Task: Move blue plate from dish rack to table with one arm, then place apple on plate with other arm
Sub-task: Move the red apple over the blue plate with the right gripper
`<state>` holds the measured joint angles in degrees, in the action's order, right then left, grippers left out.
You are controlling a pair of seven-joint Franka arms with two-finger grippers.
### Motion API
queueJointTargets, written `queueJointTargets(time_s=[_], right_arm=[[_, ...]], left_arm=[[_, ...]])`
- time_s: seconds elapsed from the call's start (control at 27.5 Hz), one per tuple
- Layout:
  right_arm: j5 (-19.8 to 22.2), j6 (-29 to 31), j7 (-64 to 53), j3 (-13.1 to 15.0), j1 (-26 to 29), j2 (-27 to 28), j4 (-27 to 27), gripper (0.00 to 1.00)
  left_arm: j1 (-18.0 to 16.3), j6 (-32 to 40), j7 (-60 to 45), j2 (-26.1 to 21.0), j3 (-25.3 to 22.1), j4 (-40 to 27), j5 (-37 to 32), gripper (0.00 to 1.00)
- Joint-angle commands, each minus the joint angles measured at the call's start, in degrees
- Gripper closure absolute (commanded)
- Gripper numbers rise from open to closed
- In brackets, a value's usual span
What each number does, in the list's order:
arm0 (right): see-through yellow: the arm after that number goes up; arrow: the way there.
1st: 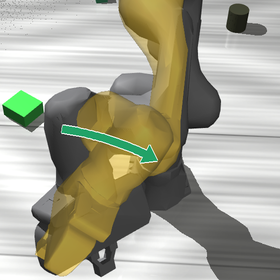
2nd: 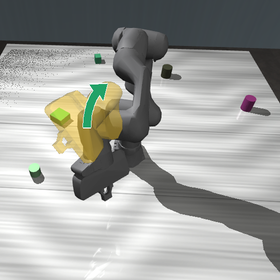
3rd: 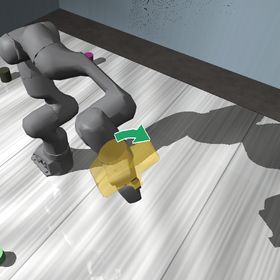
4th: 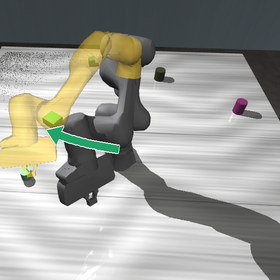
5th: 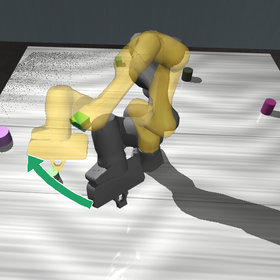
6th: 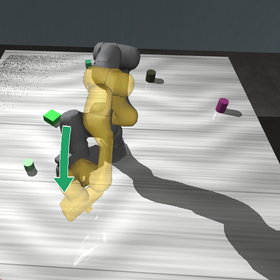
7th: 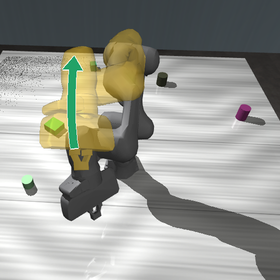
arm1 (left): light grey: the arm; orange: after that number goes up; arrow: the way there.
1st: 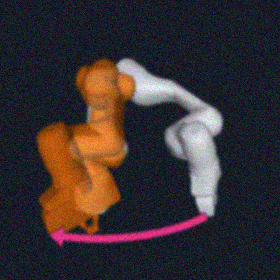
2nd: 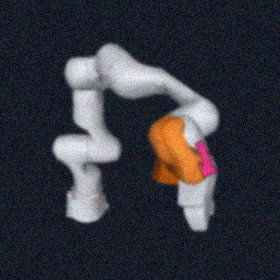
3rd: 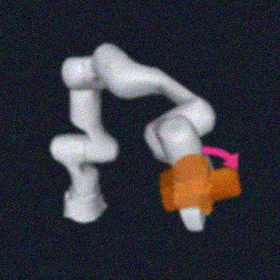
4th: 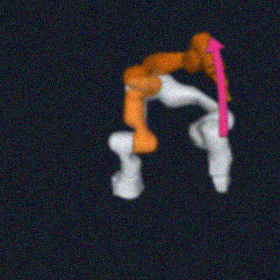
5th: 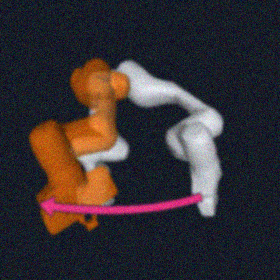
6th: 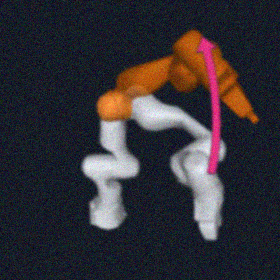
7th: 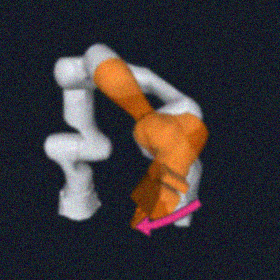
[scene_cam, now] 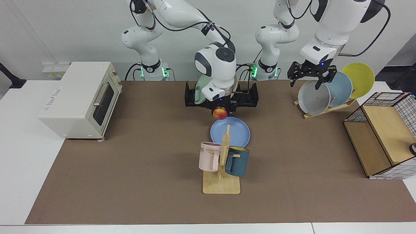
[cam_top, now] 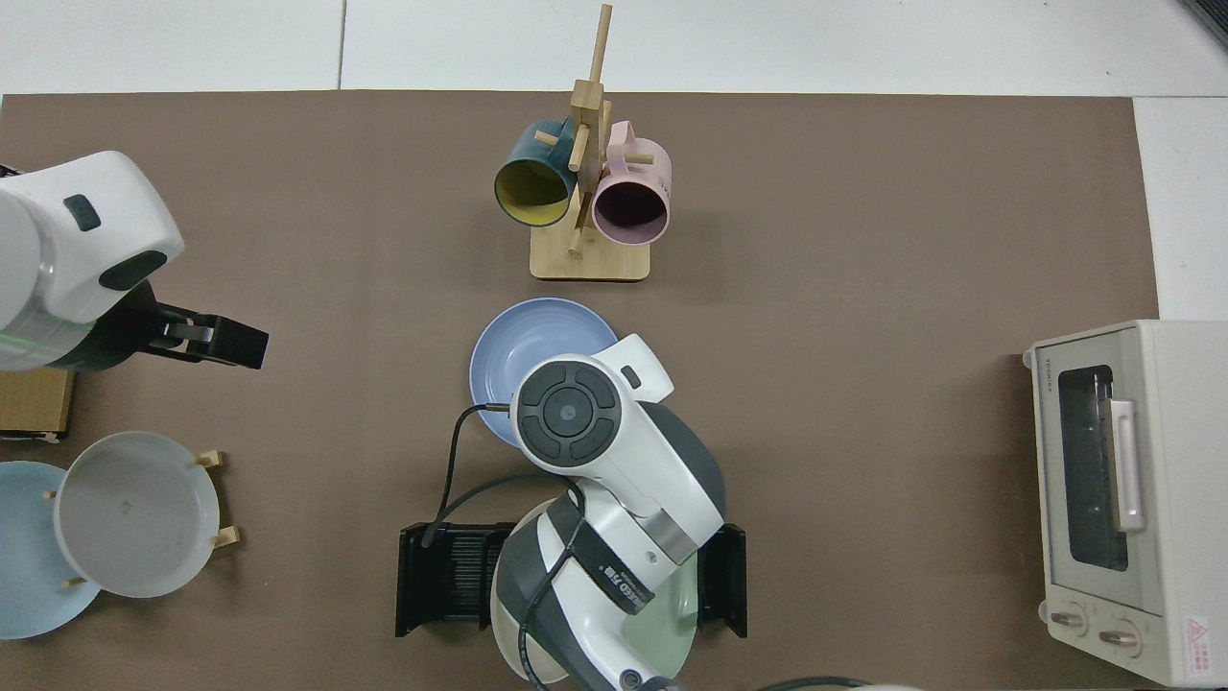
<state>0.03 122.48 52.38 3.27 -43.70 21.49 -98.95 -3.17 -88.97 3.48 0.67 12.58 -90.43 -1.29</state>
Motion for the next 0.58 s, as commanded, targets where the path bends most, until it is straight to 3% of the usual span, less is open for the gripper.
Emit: queueJointTargets(time_s=[0.0,0.22,0.47,0.51,0.55], right_arm=[[-0.29,2.93,1.76,0.24,0.11,4.17,3.15,1.00],[-0.55,6.71,2.64,0.07,0.11,6.72,3.24,1.00],[-3.63,9.88,2.90,-0.02,0.11,8.74,3.24,1.00],[-3.63,10.06,2.82,-0.02,0.20,8.83,3.24,0.87],[-3.63,10.06,2.73,-0.02,0.46,8.92,3.33,0.65]], left_arm=[[0.89,1.69,1.35,-0.58,-0.36,1.49,-1.44,0.00],[0.27,1.61,1.26,-0.14,-0.45,1.31,-1.26,0.00],[0.18,1.61,1.00,-0.06,-0.45,1.49,-1.26,0.00],[0.10,1.61,0.91,0.03,-0.45,1.49,-1.26,0.00],[0.01,1.61,0.91,0.12,-0.45,1.49,-1.26,0.00]])
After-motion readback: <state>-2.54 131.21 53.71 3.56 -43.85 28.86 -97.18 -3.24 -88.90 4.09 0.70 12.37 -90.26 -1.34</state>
